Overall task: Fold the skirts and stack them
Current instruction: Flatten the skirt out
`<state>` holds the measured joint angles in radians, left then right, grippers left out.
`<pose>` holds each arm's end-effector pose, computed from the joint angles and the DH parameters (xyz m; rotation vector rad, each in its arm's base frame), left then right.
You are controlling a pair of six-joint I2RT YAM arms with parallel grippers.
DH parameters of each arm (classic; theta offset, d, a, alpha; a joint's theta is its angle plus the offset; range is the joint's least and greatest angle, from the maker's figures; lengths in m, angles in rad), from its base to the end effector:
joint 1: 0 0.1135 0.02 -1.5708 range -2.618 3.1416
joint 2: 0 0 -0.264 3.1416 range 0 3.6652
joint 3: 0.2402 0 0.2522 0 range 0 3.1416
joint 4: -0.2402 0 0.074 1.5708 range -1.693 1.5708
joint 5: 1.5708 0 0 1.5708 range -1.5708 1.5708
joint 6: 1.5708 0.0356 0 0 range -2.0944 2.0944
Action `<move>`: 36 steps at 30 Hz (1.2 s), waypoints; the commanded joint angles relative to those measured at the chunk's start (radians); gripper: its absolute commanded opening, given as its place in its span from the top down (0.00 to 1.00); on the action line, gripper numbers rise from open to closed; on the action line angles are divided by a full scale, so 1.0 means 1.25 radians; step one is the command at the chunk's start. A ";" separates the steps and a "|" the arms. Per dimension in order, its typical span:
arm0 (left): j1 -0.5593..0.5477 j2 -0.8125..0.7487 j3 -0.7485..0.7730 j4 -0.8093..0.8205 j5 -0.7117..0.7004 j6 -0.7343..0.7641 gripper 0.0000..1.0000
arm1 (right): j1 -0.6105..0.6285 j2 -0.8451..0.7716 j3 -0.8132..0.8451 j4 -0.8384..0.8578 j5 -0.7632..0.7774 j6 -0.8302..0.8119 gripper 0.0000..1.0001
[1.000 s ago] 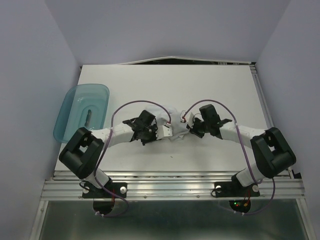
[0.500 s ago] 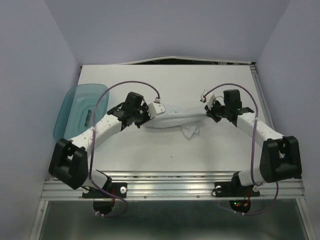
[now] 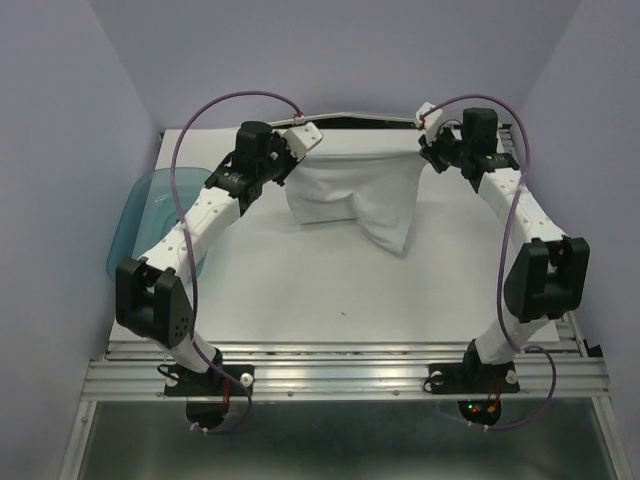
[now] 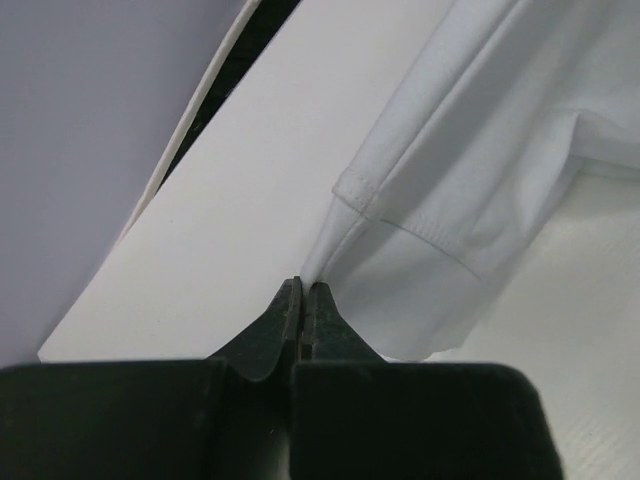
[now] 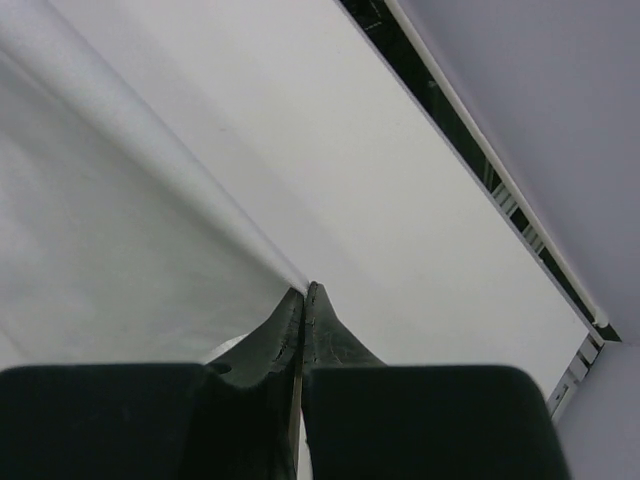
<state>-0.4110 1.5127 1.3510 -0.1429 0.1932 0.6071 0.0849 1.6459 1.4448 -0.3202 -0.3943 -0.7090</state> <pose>0.3273 -0.1501 0.3642 1.0248 1.5640 -0.0459 0.3819 0.0462 0.3334 -1.0038 1.7859 0.0252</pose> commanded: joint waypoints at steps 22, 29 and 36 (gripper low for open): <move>0.067 -0.072 -0.094 0.068 0.058 0.197 1.00 | -0.049 -0.130 -0.123 0.039 0.029 -0.245 0.99; -0.091 -0.112 -0.433 0.019 0.048 0.263 1.00 | 0.018 -0.204 -0.416 -0.046 0.022 -0.342 0.99; -0.153 -0.175 -0.519 -0.016 0.070 0.240 1.00 | 0.054 -0.324 -0.564 -0.167 -0.002 -0.380 0.99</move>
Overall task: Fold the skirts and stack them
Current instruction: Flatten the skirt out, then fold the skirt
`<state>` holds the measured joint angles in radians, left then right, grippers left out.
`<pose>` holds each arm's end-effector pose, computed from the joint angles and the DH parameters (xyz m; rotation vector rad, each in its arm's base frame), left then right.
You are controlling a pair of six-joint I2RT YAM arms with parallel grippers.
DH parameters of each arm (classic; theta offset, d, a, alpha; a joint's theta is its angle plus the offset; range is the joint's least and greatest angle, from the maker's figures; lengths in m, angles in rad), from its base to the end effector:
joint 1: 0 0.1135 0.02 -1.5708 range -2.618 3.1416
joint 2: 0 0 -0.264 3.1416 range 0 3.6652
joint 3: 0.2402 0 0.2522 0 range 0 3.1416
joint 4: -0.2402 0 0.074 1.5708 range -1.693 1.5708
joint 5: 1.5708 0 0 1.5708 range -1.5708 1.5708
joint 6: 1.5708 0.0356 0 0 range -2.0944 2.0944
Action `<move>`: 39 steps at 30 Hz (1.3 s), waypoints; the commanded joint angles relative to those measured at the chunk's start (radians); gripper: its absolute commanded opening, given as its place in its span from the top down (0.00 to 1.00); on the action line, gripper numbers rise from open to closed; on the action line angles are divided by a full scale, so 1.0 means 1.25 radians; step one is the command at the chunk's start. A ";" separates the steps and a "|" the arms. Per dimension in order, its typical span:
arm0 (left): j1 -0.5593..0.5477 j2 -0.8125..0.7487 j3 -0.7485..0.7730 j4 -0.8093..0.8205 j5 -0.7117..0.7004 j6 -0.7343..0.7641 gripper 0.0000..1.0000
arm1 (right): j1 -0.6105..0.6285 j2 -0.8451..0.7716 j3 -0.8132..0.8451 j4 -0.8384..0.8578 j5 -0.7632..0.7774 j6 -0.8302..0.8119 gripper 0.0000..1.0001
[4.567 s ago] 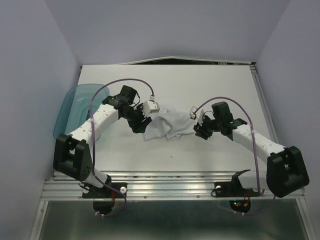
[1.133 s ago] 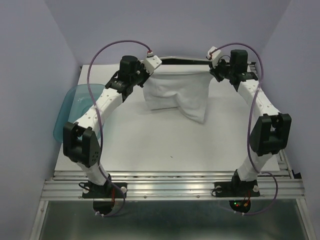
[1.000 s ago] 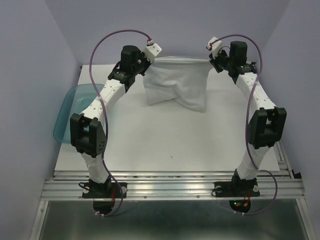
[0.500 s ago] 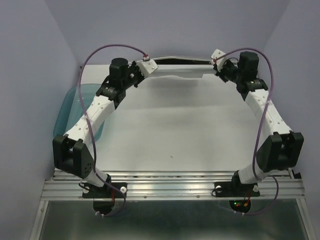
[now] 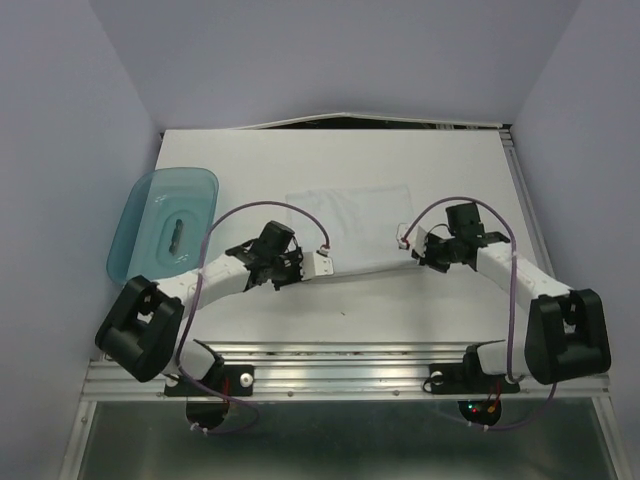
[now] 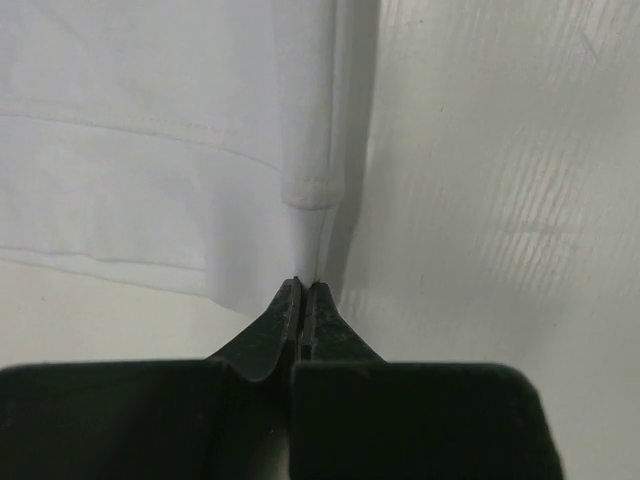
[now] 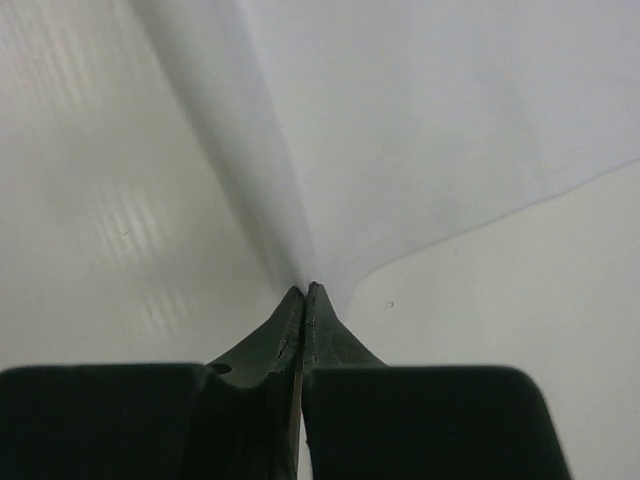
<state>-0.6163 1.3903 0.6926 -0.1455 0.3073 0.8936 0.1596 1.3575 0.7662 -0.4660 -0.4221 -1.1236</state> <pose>0.2146 -0.1652 0.1812 1.7271 1.6315 -0.2390 0.2477 0.0546 0.1920 -1.6045 1.9135 0.1699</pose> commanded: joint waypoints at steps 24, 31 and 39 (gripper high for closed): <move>0.014 -0.290 0.095 -0.189 -0.009 -0.043 1.00 | -0.006 -0.284 0.067 -0.212 0.074 0.005 0.99; 0.013 -0.329 0.074 -0.301 0.040 -0.018 1.00 | -0.006 -0.348 0.037 -0.299 0.054 -0.017 0.99; 0.017 -0.180 0.116 -0.210 -0.027 -0.089 1.00 | -0.006 -0.118 0.124 -0.179 0.093 0.001 0.99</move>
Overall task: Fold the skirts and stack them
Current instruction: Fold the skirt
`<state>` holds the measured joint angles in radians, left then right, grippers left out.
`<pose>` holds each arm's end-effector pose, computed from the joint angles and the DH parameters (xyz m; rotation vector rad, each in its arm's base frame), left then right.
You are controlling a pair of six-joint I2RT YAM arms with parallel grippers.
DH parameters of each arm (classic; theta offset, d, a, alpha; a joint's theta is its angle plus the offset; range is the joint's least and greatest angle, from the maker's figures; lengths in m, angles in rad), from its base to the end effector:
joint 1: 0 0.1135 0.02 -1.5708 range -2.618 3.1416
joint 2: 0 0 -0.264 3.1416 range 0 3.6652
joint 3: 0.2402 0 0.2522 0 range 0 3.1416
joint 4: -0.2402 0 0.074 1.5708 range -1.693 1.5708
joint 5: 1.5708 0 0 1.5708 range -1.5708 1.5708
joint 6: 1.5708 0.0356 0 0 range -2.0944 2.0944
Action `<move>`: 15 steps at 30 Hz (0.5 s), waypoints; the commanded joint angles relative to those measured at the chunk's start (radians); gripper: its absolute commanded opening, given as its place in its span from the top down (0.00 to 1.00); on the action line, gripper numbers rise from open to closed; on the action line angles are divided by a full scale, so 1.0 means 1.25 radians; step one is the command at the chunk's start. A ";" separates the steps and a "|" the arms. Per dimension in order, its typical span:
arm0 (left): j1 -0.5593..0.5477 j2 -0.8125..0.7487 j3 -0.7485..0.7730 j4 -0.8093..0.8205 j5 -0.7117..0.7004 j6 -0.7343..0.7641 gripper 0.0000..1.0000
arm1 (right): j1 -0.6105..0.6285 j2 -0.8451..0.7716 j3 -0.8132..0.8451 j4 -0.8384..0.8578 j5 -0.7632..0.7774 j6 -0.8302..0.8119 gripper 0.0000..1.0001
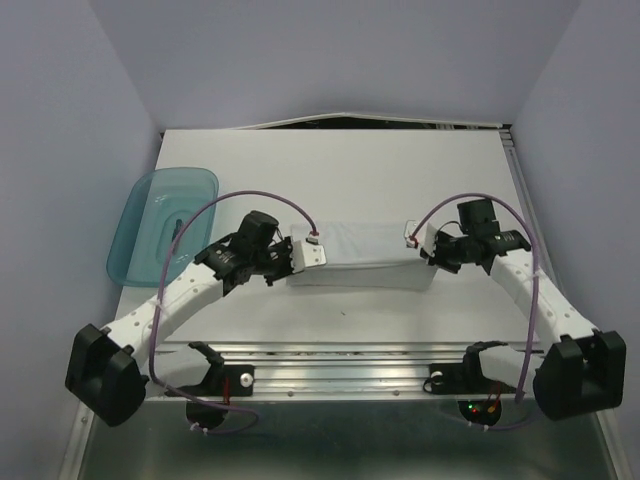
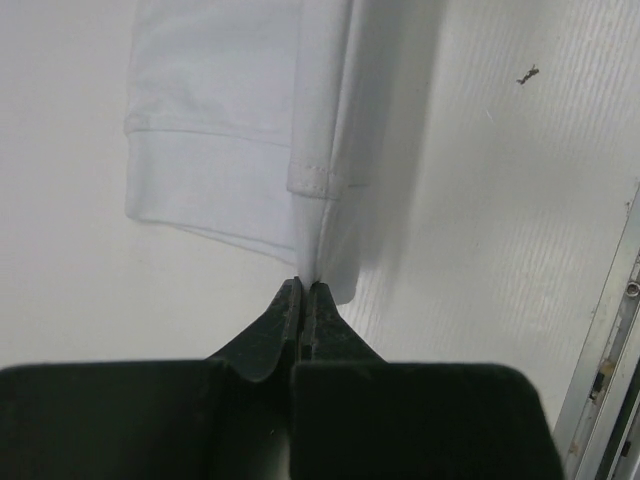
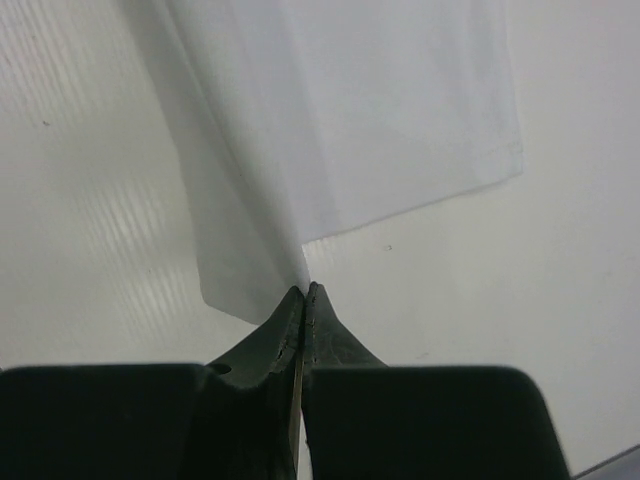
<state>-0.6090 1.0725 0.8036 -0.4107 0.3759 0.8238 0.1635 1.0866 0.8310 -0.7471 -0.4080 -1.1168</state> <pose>0.1805 -0.1419 0.2708 1.5974 1.5298 -0.3038 0.2016 0.0476 0.2533 -1.5853 1.8803 0.1224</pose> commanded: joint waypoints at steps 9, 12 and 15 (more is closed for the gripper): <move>0.107 0.272 0.162 0.052 -0.109 -0.031 1.00 | -0.009 0.338 0.221 0.057 0.110 -0.047 0.98; 0.135 0.339 0.221 0.035 -0.109 -0.009 1.00 | -0.009 0.390 0.274 0.050 0.118 -0.061 0.96; 0.161 0.380 0.292 0.014 -0.092 0.001 1.00 | -0.025 0.449 0.339 0.026 0.117 -0.078 0.93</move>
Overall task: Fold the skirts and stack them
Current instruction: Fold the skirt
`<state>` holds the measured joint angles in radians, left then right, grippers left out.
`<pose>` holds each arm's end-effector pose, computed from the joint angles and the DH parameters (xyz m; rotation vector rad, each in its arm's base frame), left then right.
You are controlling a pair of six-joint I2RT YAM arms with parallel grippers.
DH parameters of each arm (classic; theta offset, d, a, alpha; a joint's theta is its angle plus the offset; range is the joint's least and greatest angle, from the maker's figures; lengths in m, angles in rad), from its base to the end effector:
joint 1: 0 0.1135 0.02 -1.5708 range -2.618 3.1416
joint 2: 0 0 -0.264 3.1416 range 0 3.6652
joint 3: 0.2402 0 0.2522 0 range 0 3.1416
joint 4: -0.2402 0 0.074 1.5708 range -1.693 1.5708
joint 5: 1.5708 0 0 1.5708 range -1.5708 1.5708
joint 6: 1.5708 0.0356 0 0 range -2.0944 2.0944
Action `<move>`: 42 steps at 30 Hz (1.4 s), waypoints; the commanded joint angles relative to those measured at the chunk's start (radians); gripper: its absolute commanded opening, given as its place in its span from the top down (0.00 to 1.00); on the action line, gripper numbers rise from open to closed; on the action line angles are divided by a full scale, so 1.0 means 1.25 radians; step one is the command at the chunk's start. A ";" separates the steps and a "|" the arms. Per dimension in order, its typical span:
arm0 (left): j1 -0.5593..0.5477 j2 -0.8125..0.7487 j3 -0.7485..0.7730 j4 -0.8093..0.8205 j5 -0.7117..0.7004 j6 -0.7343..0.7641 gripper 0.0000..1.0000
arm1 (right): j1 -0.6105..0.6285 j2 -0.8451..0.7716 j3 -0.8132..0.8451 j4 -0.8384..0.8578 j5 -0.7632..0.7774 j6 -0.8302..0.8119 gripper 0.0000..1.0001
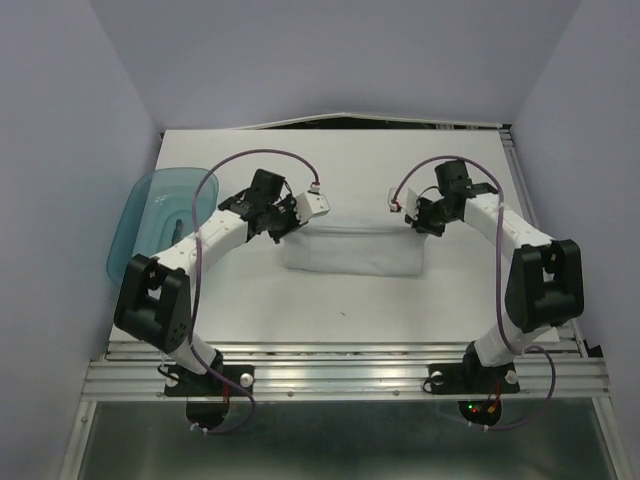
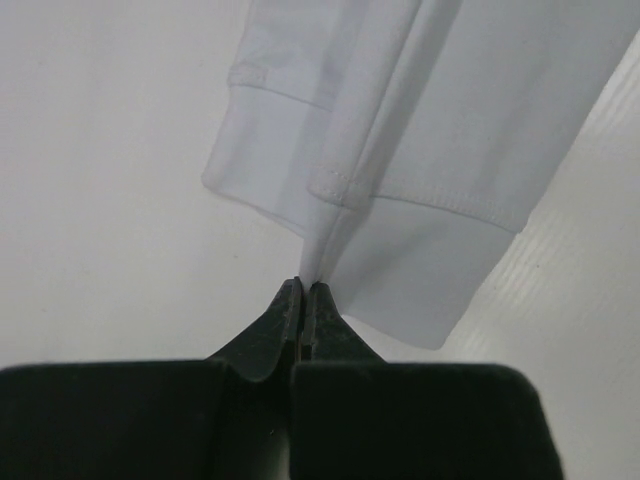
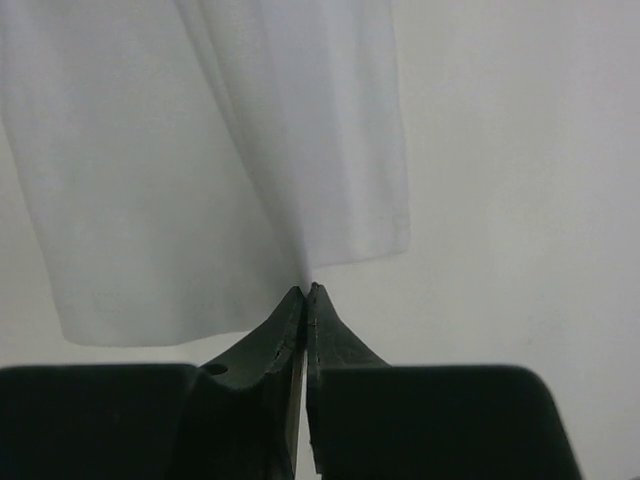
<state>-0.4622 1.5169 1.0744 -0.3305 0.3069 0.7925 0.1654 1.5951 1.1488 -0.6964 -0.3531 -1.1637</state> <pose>0.2907 -0.1568 0.2511 1.4727 1.7754 -0.1917 0.3115 0.0645 0.2281 -1.6815 1.9831 0.1366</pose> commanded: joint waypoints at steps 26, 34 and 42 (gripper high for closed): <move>0.074 0.200 0.233 0.117 -0.150 -0.107 0.23 | -0.072 0.366 0.427 -0.070 -0.040 0.245 0.41; 0.074 0.128 0.203 -0.041 -0.024 -0.279 0.41 | -0.080 0.392 0.395 -0.081 -0.159 0.387 0.53; 0.074 0.236 0.212 -0.063 0.056 -0.353 0.70 | -0.080 0.398 0.274 -0.087 -0.212 0.442 0.78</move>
<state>-0.3710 1.7592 1.3468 -0.3565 0.3153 0.4133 0.0681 2.0991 1.5616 -0.7769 -0.5514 -0.6666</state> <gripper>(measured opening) 0.325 0.252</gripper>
